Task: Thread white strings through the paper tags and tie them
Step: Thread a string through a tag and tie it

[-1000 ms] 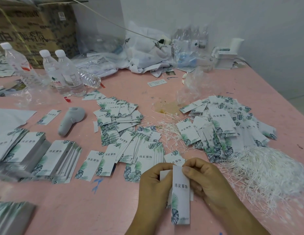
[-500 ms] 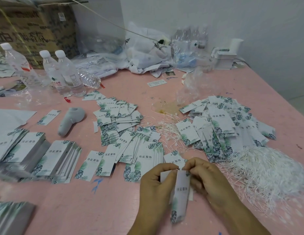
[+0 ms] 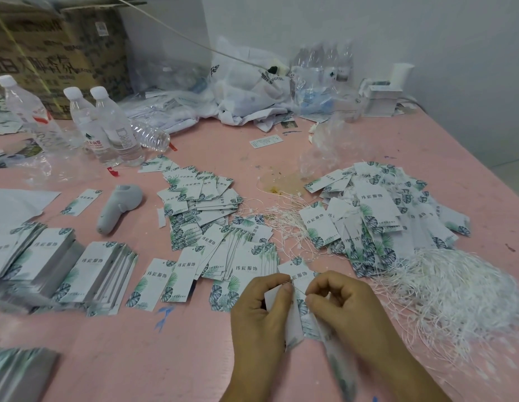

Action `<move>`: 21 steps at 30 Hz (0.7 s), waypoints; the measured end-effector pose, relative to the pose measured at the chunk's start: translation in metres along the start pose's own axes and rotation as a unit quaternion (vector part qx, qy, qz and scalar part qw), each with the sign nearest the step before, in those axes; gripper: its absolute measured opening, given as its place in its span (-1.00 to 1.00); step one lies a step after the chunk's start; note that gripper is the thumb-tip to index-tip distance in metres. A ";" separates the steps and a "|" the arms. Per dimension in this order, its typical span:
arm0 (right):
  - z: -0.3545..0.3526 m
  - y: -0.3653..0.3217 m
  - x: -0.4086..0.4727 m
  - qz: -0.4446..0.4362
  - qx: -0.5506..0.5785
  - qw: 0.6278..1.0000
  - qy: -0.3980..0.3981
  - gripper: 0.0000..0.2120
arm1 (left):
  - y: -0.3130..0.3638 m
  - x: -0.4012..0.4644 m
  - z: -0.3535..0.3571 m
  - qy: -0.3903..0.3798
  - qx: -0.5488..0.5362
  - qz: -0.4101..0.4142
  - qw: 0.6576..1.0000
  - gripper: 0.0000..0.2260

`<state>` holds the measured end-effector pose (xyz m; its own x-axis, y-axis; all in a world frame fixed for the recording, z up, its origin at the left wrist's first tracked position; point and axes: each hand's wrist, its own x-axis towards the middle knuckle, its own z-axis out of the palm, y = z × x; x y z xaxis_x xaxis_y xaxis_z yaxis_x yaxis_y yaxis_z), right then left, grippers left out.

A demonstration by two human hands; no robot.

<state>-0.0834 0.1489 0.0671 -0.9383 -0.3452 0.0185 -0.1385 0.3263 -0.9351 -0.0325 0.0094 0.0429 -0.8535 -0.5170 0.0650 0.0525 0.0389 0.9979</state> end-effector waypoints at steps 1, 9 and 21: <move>0.001 0.000 -0.001 -0.001 -0.016 1.000 0.001 -0.87 | 0.000 0.000 0.000 0.002 -0.004 -0.003 1.000 -0.90; 0.014 -0.005 -0.003 -0.003 0.051 0.998 0.038 -0.77 | 0.000 -0.002 0.004 -0.036 0.043 0.051 0.997 -0.82; 0.012 0.004 -0.004 -0.064 -0.026 0.994 0.080 -0.84 | 0.002 0.001 0.007 -0.079 -0.062 -0.056 0.993 -0.85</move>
<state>-0.0764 0.1405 0.0594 -0.9496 -0.2445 0.1962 -0.2726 0.3345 -0.9021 -0.0369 0.0149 0.0452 -0.9278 -0.3712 -0.0378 0.0084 -0.1220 0.9925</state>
